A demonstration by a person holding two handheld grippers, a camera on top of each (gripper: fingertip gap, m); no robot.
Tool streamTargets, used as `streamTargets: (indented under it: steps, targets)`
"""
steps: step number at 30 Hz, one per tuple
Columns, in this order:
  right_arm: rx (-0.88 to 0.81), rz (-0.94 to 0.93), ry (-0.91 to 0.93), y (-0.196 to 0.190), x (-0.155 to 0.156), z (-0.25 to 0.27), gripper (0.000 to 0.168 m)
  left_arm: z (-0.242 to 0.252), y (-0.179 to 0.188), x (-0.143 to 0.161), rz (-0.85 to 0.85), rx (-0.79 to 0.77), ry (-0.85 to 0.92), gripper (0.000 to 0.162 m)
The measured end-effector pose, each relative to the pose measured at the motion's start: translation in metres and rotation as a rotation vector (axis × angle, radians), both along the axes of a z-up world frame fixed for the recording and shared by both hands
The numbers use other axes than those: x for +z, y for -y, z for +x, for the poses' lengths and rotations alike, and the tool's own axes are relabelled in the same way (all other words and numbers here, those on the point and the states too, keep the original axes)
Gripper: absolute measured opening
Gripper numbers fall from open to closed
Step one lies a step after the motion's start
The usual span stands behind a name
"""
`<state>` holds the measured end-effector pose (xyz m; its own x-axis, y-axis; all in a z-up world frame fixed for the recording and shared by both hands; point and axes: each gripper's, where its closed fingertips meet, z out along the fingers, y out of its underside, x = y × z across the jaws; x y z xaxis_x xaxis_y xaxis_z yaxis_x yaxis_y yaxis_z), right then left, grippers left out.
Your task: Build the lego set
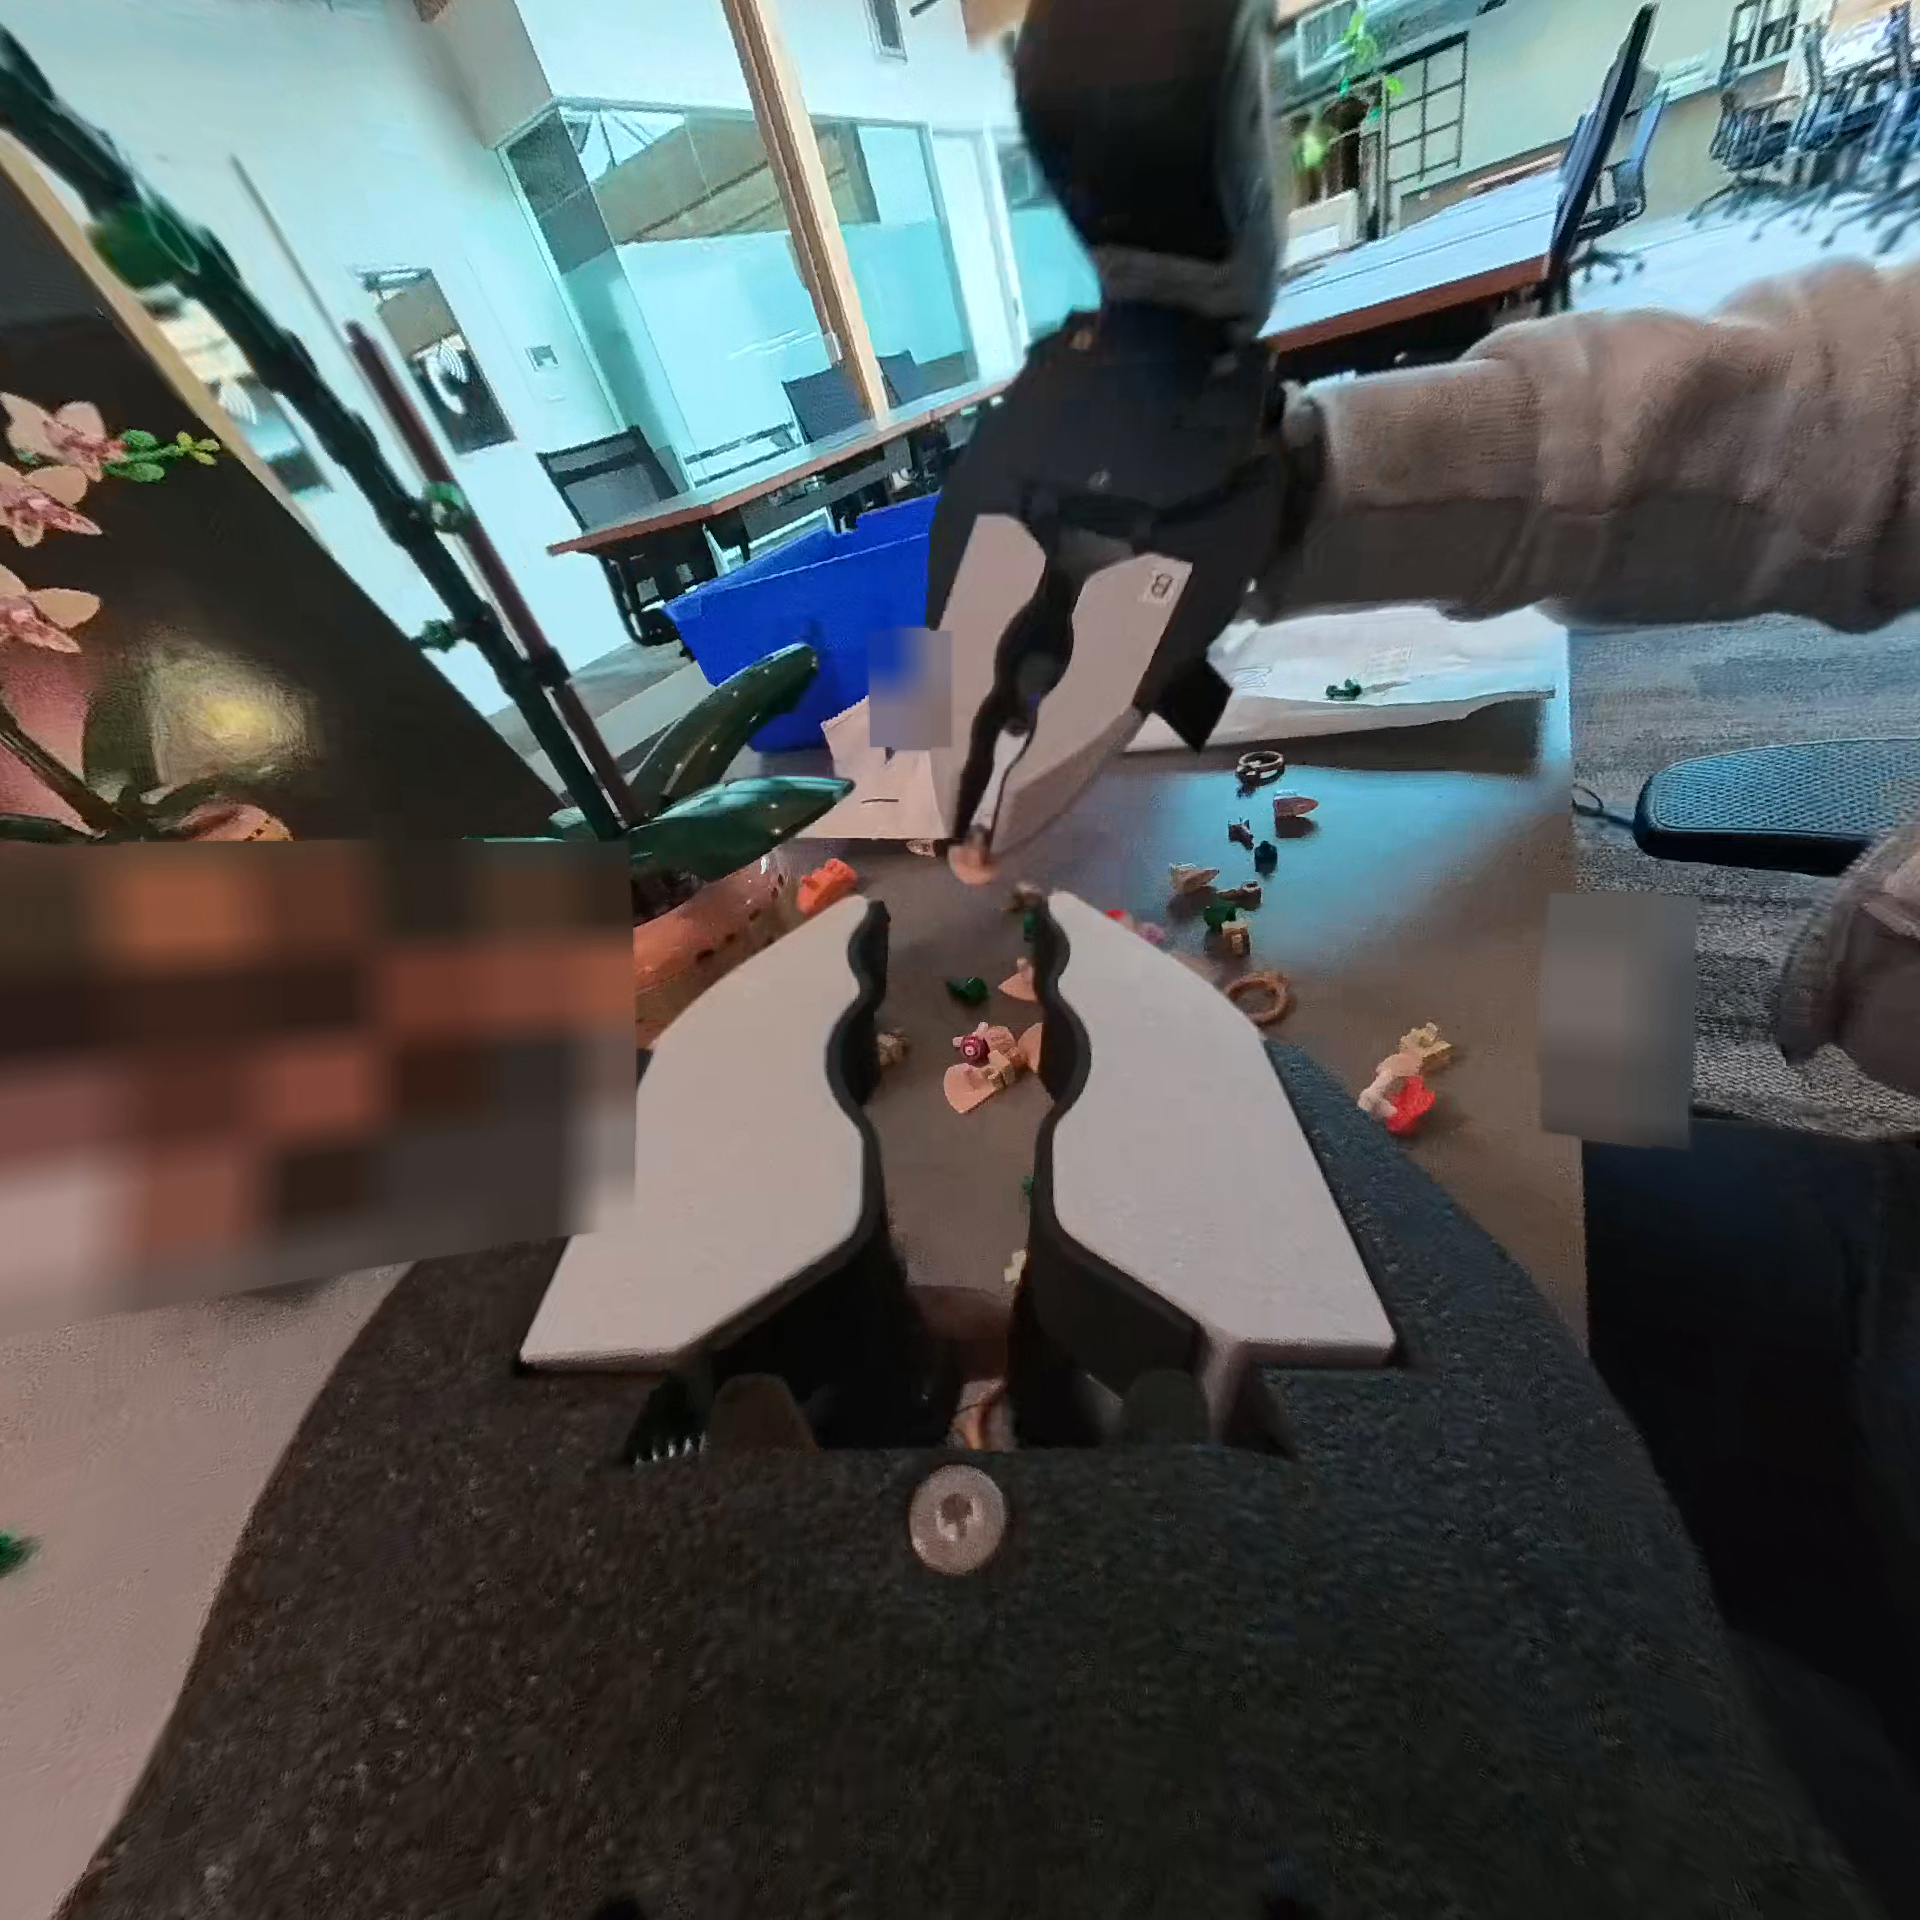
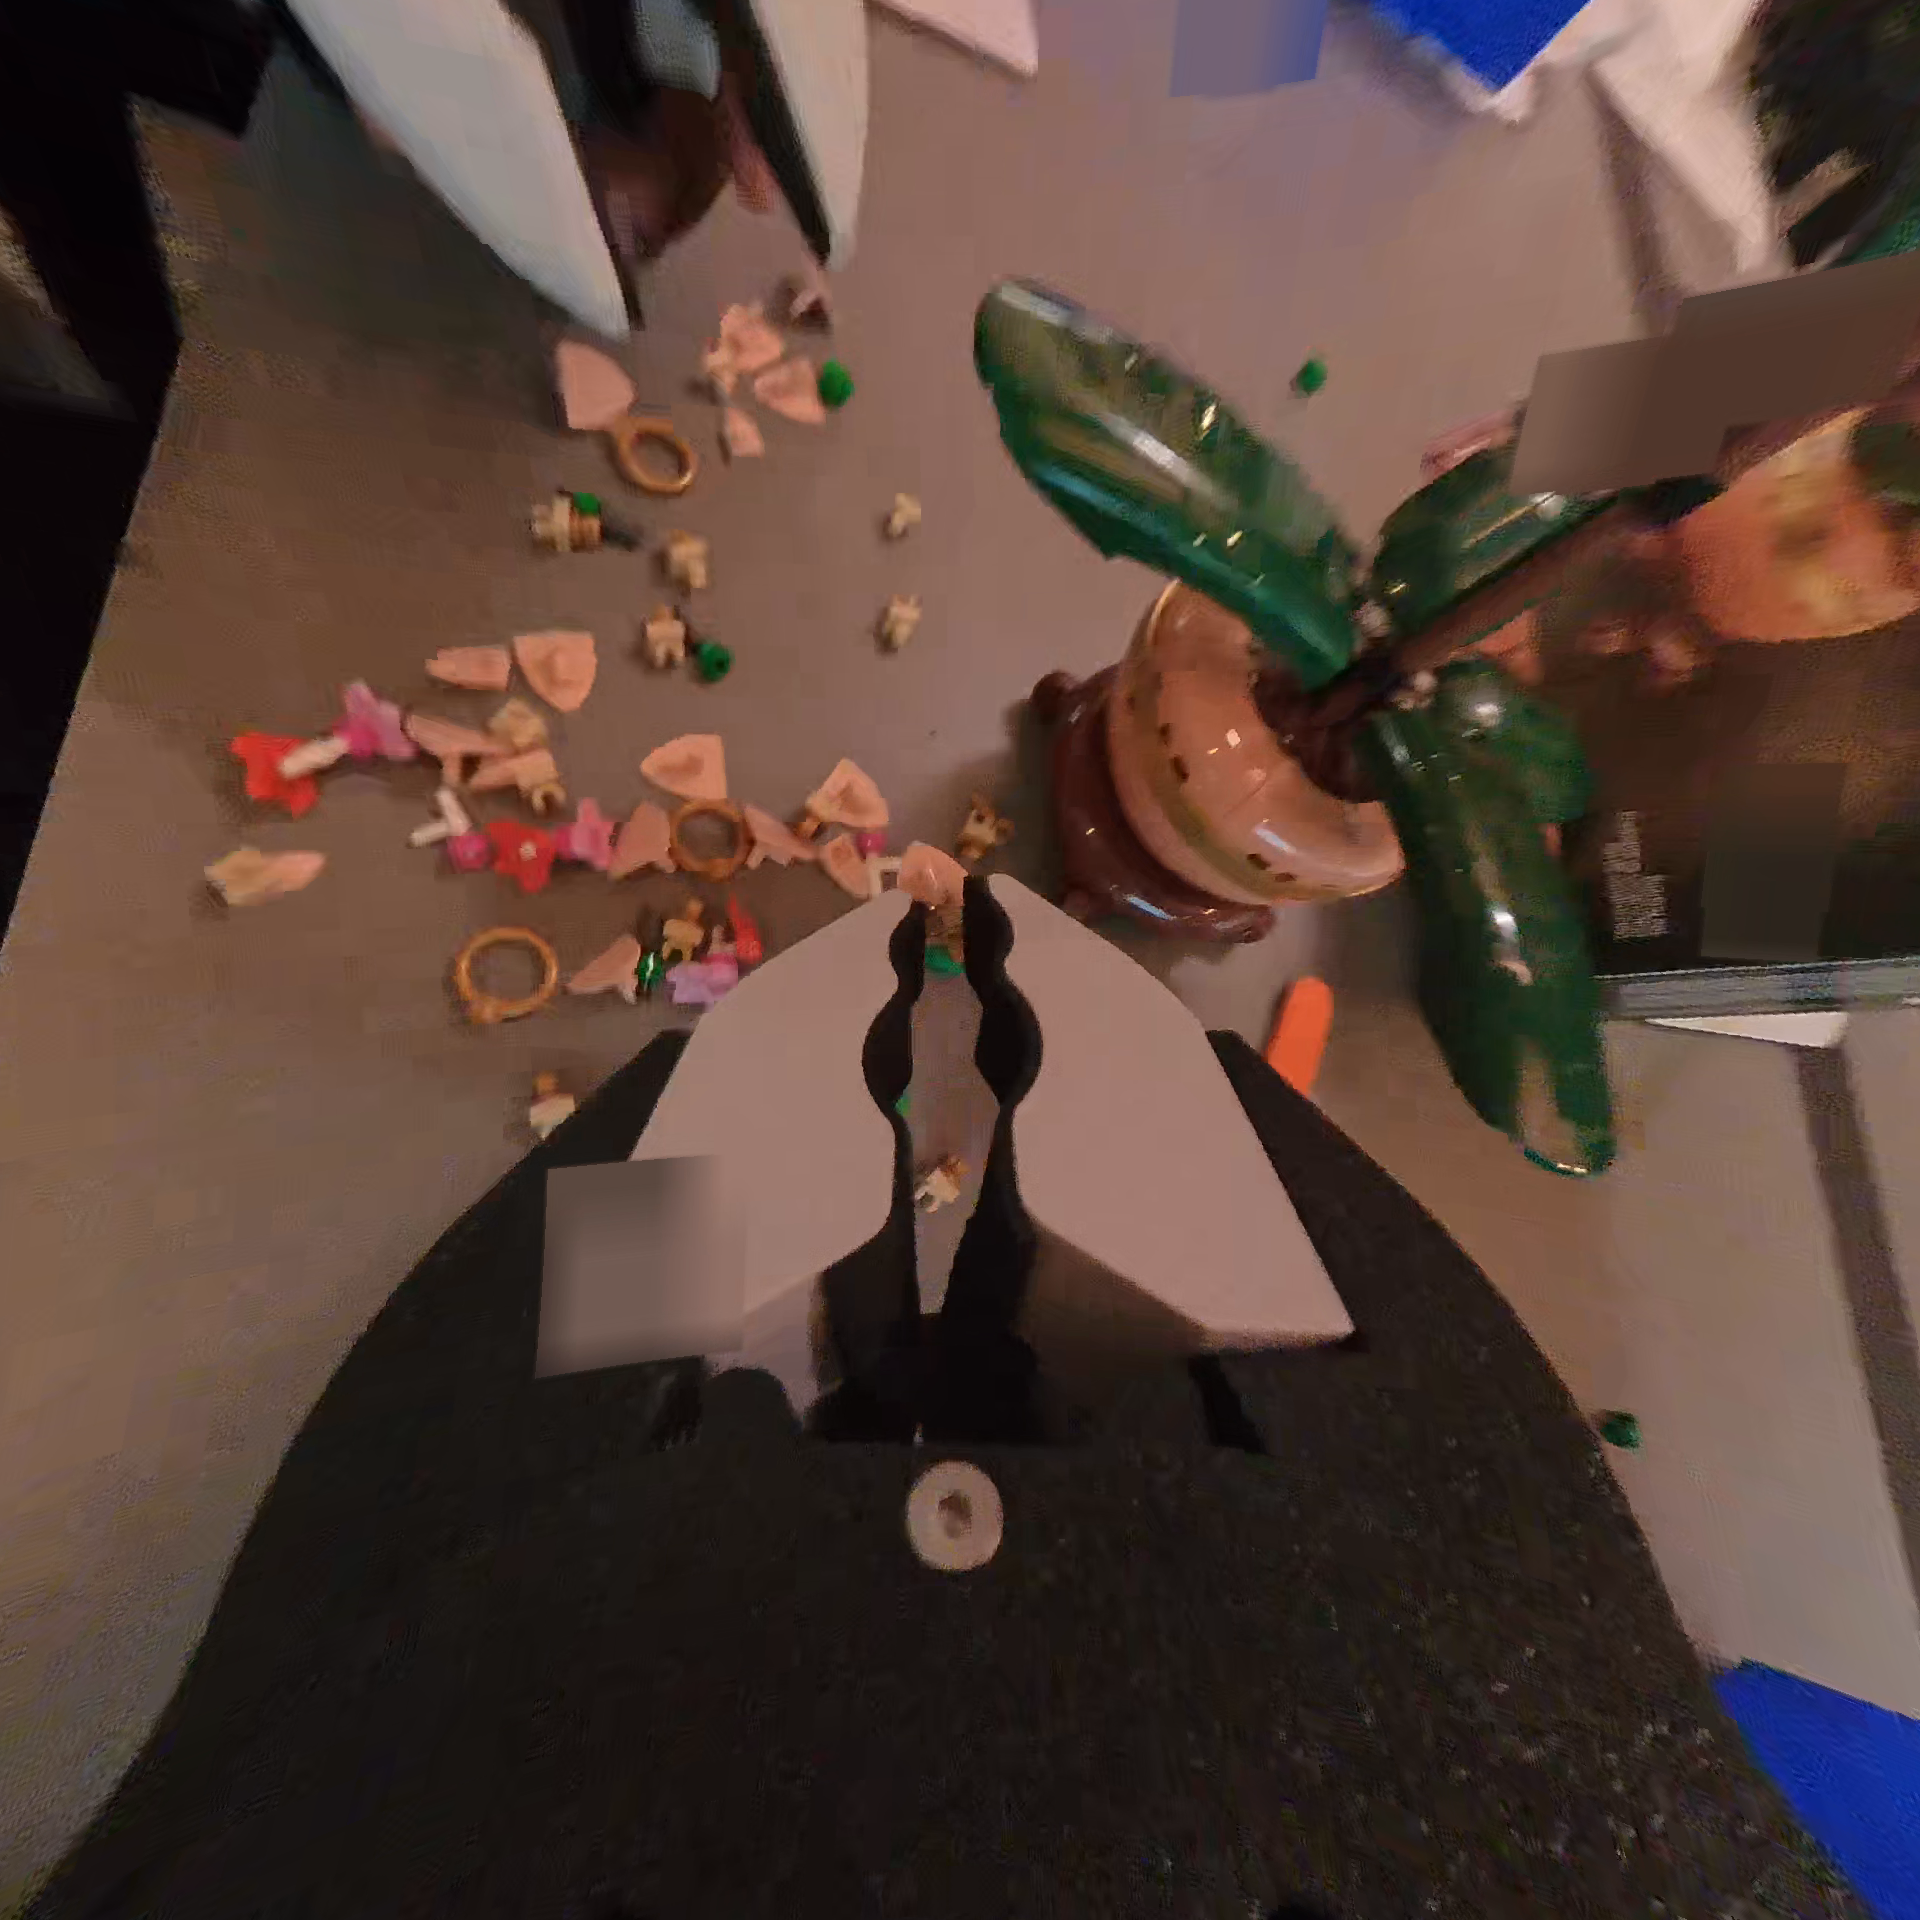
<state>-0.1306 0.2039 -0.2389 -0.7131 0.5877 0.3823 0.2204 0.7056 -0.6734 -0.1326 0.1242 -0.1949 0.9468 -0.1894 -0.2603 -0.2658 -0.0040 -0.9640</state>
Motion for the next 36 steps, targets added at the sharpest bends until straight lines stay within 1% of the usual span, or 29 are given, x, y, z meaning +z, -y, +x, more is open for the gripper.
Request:
streamTargets:
  steps: [2,4,6,8,10,11,14,15,16,17,23,25,27,32,36]
  targets:
    - [-0.026,-0.002,-0.142,0.013,0.022,0.001,0.006,0.005,-0.005,-0.001,-0.021,0.007,0.065,0.021]
    - [-0.01,0.009,-0.262,0.033,0.039,0.007,0.006,0.01,-0.008,0.002,-0.034,-0.016,0.2,0.017]
    - [0.018,0.009,-0.356,0.052,0.053,0.014,0.006,0.017,-0.004,0.01,-0.037,-0.108,0.406,0.013]
    - [0.044,0.025,-0.427,0.065,0.063,0.021,0.006,0.022,0.002,0.019,-0.052,-0.225,0.619,0.015]
    - [0.06,0.041,-0.472,0.075,0.071,0.026,0.006,0.027,0.006,0.025,-0.071,-0.32,0.751,0.018]
    - [0.067,0.053,-0.481,0.08,0.072,0.028,0.006,0.029,0.007,0.026,-0.082,-0.343,0.774,0.018]
    - [0.095,0.086,-0.498,0.09,0.074,0.032,0.006,0.037,0.008,0.024,-0.103,-0.373,0.767,0.018]
    - [0.097,0.099,-0.501,0.091,0.074,0.032,0.006,0.04,0.01,0.026,-0.102,-0.398,0.774,0.015]
    - [0.102,0.106,-0.508,0.093,0.075,0.032,0.006,0.042,0.012,0.028,-0.099,-0.425,0.782,0.008]
    - [0.112,0.099,-0.511,0.095,0.076,0.033,0.006,0.044,0.014,0.03,-0.093,-0.454,0.789,0.005]
    - [0.19,-0.063,-0.493,0.105,0.086,0.042,0.007,0.053,0.024,0.036,-0.112,-0.588,0.862,0.001]
    - [0.196,-0.079,-0.494,0.104,0.088,0.043,0.016,0.054,0.026,0.036,-0.122,-0.601,0.864,0.001]
    - [0.212,-0.054,-0.451,0.103,0.083,0.043,0.015,0.053,0.025,0.035,-0.13,-0.591,0.856,0.001]
    - [0.234,-0.033,-0.414,0.105,0.077,0.042,0.013,0.054,0.027,0.033,-0.146,-0.6,0.851,0.001]
    - [0.237,-0.061,-0.413,0.106,0.078,0.042,0.013,0.054,0.028,0.034,-0.15,-0.611,0.862,0.001]
